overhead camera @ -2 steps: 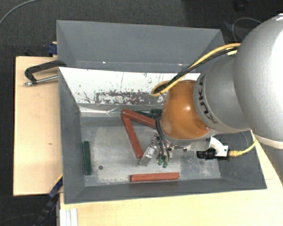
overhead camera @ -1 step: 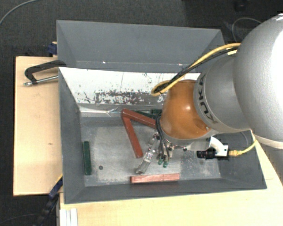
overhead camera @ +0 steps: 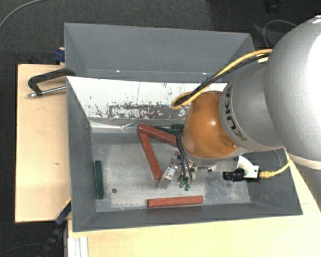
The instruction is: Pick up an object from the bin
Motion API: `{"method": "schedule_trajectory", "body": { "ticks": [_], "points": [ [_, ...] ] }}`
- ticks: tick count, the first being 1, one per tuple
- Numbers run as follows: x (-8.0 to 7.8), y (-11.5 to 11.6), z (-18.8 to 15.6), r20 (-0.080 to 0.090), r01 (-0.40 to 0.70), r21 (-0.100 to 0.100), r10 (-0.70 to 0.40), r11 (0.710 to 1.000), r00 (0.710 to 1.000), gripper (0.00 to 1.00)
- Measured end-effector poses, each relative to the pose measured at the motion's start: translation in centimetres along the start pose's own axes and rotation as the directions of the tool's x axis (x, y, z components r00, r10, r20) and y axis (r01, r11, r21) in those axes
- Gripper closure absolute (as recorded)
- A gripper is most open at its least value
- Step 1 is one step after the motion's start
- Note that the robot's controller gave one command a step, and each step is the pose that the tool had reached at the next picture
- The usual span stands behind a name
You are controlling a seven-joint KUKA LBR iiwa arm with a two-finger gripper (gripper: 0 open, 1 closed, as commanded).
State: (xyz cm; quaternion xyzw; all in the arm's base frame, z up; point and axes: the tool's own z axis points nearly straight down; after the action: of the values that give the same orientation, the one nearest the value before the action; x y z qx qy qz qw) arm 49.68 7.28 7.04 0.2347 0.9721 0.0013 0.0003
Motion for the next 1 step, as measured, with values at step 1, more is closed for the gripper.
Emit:
{"method": "schedule_trajectory", "body": {
  "ticks": [1],
  "points": [
    [-0.03,0.00,-0.02,0.001,0.000,0.000,0.000,1.000,1.000,0.00]
  ]
}}
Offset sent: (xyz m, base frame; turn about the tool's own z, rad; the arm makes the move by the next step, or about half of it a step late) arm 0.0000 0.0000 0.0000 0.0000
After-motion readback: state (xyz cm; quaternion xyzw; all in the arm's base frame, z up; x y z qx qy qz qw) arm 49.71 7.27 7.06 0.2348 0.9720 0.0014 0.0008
